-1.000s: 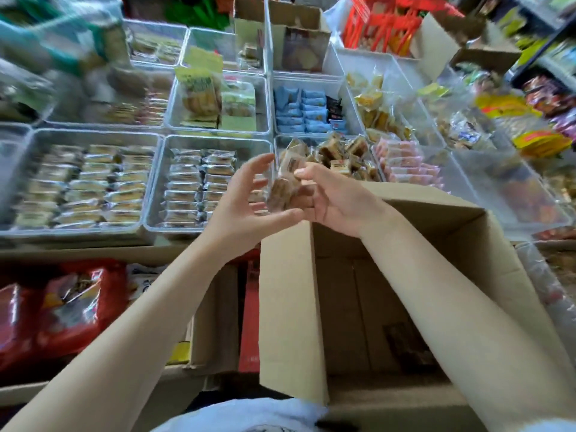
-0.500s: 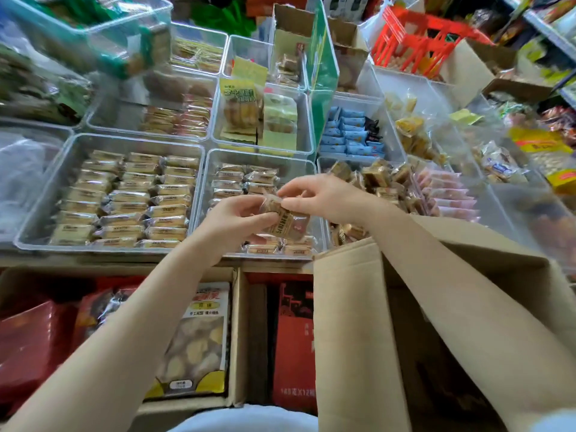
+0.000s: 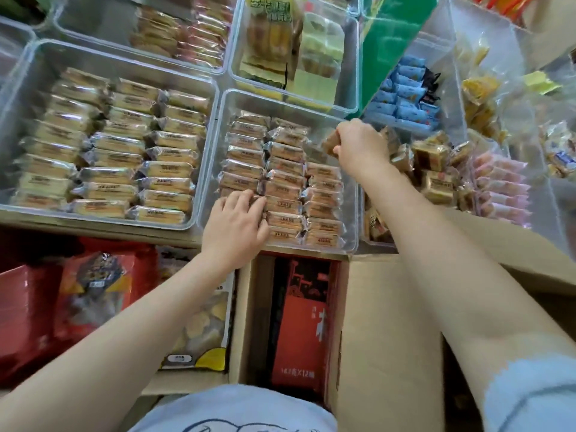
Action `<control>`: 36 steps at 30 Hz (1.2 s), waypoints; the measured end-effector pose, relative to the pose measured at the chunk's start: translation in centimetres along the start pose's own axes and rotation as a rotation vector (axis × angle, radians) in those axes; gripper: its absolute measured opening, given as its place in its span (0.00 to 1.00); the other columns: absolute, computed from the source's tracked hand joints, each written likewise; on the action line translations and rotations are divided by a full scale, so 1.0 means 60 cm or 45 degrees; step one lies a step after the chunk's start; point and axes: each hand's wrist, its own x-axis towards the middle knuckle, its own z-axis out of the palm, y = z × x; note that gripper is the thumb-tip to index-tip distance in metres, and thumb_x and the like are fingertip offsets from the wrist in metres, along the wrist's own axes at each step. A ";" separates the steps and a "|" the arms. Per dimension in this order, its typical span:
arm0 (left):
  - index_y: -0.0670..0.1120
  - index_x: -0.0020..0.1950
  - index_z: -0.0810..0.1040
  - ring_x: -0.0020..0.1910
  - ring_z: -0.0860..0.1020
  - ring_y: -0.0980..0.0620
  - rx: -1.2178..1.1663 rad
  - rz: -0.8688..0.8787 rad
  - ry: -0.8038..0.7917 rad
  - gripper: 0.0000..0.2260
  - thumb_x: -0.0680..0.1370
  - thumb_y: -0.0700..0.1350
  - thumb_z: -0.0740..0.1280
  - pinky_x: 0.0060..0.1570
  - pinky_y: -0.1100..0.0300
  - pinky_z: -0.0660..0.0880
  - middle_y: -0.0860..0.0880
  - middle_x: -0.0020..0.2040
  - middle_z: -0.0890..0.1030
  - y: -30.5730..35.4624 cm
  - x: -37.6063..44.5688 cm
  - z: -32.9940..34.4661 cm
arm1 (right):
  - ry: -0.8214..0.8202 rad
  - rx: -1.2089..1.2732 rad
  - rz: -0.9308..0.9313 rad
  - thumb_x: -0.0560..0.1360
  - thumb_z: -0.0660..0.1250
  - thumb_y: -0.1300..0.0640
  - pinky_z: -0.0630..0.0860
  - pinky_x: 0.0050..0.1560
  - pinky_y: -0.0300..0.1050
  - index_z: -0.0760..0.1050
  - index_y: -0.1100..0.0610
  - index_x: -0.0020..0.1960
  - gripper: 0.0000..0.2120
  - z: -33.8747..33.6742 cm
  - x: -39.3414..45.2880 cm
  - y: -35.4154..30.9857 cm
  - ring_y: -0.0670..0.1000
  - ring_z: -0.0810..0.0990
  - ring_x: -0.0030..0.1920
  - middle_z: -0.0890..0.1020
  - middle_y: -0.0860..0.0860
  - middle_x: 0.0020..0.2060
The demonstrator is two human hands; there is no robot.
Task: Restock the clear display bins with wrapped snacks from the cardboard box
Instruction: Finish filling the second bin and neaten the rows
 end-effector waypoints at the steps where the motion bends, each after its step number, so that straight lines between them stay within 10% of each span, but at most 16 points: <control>1: 0.46 0.70 0.75 0.67 0.71 0.41 0.016 0.002 0.002 0.25 0.78 0.55 0.53 0.63 0.45 0.68 0.41 0.68 0.76 0.001 0.002 0.002 | -0.022 -0.119 -0.059 0.79 0.64 0.61 0.73 0.58 0.57 0.76 0.58 0.60 0.10 0.014 0.010 -0.005 0.60 0.76 0.59 0.78 0.58 0.57; 11: 0.44 0.67 0.78 0.64 0.74 0.40 0.090 0.010 -0.019 0.23 0.77 0.54 0.56 0.60 0.45 0.71 0.39 0.66 0.78 0.001 0.004 0.004 | -0.288 0.094 -0.114 0.83 0.58 0.56 0.72 0.59 0.53 0.74 0.55 0.62 0.11 0.100 0.043 -0.019 0.60 0.77 0.59 0.79 0.55 0.60; 18: 0.45 0.68 0.77 0.64 0.73 0.40 0.100 -0.012 -0.072 0.24 0.78 0.54 0.53 0.62 0.46 0.71 0.40 0.68 0.77 0.004 0.005 0.002 | -0.466 0.384 0.017 0.82 0.47 0.34 0.54 0.78 0.58 0.54 0.60 0.81 0.38 0.115 -0.026 -0.048 0.59 0.53 0.80 0.56 0.58 0.80; 26: 0.47 0.74 0.70 0.72 0.66 0.44 -0.166 -0.061 -0.093 0.22 0.82 0.53 0.59 0.70 0.48 0.63 0.44 0.73 0.71 0.004 -0.016 -0.026 | -0.489 0.895 -0.189 0.84 0.57 0.47 0.79 0.53 0.50 0.81 0.55 0.55 0.17 -0.085 -0.209 0.015 0.49 0.82 0.49 0.84 0.50 0.48; 36: 0.50 0.69 0.75 0.70 0.67 0.53 -0.655 0.485 0.002 0.16 0.83 0.52 0.62 0.66 0.58 0.63 0.50 0.69 0.72 0.337 -0.181 -0.128 | -0.548 1.140 0.174 0.83 0.60 0.44 0.73 0.31 0.43 0.80 0.61 0.38 0.25 -0.160 -0.512 0.317 0.56 0.76 0.29 0.82 0.59 0.33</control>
